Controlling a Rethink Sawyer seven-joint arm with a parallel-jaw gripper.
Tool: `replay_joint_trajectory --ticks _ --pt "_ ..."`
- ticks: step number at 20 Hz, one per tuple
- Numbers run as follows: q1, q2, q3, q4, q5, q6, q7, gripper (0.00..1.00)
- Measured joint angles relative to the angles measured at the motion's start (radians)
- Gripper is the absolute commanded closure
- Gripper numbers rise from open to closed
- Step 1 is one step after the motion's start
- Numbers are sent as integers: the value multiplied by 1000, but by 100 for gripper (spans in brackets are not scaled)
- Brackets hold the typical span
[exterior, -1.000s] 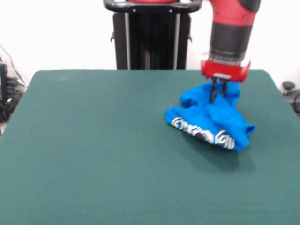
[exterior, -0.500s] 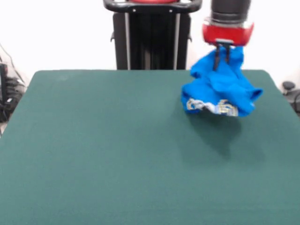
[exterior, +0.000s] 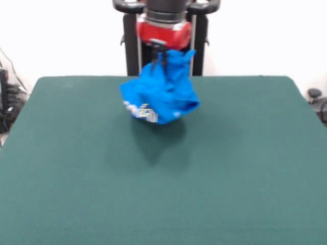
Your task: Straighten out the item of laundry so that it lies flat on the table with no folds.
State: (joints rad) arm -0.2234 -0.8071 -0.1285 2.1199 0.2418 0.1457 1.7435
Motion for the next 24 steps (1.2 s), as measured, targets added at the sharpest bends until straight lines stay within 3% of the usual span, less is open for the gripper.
replay_joint_trajectory --ticks 3,6,9,10,13,16,20,24 --pt "-1 10 -29 6 -25 -100 0 100" --pt "53 11 -75 23 -5 -239 1 100" --pt "168 23 -137 43 80 -364 11 100" --pt "246 33 -167 54 146 -429 21 100" --pt "371 50 -199 75 260 -533 58 100" --pt "451 64 -207 95 327 -612 108 100" --pt "491 88 -213 107 368 -656 147 100" --pt "541 168 -215 112 452 -761 213 100"
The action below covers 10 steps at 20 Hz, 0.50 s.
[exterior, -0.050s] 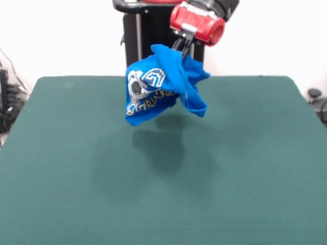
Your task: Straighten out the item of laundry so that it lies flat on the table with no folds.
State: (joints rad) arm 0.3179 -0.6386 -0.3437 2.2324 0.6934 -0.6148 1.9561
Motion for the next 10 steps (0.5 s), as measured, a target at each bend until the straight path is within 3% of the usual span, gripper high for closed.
replay_joint_trajectory --ticks 5,10 --pt "28 97 0 0 65 -131 78 100" --pt "37 190 1 5 133 -273 231 100"
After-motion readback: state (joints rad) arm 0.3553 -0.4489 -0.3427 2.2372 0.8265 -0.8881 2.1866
